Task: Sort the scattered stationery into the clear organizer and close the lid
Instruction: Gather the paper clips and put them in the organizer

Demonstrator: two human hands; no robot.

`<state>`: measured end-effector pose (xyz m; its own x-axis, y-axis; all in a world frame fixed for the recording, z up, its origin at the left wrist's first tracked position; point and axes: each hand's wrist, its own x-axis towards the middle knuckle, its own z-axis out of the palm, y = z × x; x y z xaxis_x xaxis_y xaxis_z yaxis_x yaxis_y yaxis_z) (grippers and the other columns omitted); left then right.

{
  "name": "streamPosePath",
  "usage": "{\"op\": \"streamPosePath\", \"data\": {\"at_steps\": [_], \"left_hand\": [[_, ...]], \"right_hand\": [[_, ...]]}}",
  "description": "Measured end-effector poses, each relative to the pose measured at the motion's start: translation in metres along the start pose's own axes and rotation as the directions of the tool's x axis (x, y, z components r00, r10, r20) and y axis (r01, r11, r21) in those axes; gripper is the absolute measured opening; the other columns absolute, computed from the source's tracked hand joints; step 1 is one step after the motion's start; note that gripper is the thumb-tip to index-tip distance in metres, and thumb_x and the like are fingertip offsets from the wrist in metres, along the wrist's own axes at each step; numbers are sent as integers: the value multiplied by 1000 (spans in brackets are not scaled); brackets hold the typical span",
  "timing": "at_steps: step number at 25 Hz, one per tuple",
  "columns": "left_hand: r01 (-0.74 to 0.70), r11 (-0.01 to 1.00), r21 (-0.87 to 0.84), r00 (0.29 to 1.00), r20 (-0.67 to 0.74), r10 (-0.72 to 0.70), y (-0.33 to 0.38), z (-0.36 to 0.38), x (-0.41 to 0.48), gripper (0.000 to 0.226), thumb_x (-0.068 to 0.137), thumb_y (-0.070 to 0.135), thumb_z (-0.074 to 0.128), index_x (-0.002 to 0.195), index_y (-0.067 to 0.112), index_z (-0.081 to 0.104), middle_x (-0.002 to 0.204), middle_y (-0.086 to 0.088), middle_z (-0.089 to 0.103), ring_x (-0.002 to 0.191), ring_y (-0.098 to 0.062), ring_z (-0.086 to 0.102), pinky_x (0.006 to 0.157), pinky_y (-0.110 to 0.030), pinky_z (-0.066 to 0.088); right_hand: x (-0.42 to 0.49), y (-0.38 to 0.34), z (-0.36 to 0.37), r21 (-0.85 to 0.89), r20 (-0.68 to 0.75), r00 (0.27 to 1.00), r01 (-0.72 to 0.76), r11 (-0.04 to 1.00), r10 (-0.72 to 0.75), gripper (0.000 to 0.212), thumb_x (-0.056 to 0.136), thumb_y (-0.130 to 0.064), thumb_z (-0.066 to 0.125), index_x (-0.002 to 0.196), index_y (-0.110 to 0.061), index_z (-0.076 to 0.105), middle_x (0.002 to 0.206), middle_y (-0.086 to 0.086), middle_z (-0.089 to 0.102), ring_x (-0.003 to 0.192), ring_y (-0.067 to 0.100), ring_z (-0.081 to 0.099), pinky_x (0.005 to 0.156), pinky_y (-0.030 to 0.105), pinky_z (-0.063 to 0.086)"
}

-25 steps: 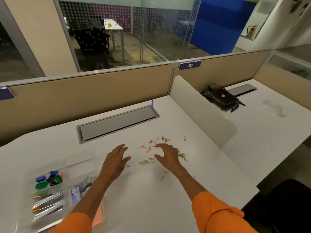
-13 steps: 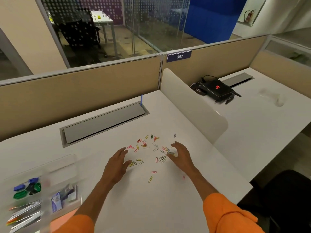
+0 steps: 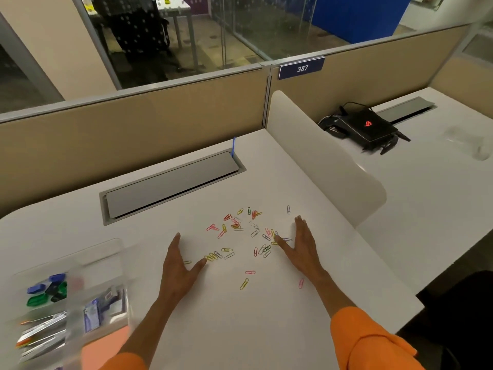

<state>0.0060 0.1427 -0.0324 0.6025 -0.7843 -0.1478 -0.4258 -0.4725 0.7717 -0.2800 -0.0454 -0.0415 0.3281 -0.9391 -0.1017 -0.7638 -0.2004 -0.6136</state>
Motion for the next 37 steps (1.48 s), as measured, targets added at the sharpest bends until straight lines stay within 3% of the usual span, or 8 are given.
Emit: {"op": "streamPosePath", "data": {"at_steps": [5,13,16,21,28,33,37], "left_hand": [[55,987,-152,998,-31,-60,-4,5,-3,104,70,30,84,149,28,15,155,9,22,142,-12,25,115,-38,27],[25,976,-214,1000,-5,-27,13,26,9,105,68,38,84,147,33,16,154,15,24,139,-6,29,111,-42,37],[6,971,-238,1000,28,1,25,39,18,103,68,38,84,147,32,17,154,13,25,139,-7,29,113,-35,32],[-19,968,-251,998,53,33,43,56,37,98,71,32,83,146,29,19,151,11,29,133,-6,34,106,-27,37],[-88,967,-239,982,139,124,50,72,60,92,74,30,80,145,30,22,149,14,31,131,-6,38,102,-20,41],[-137,965,-226,960,210,185,54,74,64,89,77,29,78,143,37,18,144,21,34,129,3,38,99,-3,33],[-139,964,-228,952,239,194,55,77,68,88,79,28,74,147,28,17,149,17,33,133,0,37,106,-17,37]], "right_hand": [[20,1,7,-83,20,999,50,995,-48,93,85,-71,36,152,-17,2,161,2,7,148,14,1,120,31,1],[47,-19,24,-148,83,982,180,973,-169,91,87,-72,30,153,-18,-2,162,-3,1,148,10,-3,121,30,0],[54,-30,32,-150,114,968,240,959,-224,89,88,-71,32,153,-19,-3,162,-5,0,147,7,-4,120,28,0],[59,-44,39,-120,162,929,352,928,-332,84,89,-68,35,153,-24,0,161,-9,4,147,5,0,120,28,4],[62,-39,40,-125,224,864,484,866,-451,71,94,-62,36,152,-29,12,159,-12,18,145,0,9,120,32,20],[70,-46,42,-68,181,896,423,903,-406,74,92,-62,41,152,-28,13,159,-11,15,146,4,12,119,28,16],[79,-55,50,-129,212,867,482,867,-450,72,94,-61,36,152,-24,15,159,-9,17,146,3,8,121,32,15]]}}
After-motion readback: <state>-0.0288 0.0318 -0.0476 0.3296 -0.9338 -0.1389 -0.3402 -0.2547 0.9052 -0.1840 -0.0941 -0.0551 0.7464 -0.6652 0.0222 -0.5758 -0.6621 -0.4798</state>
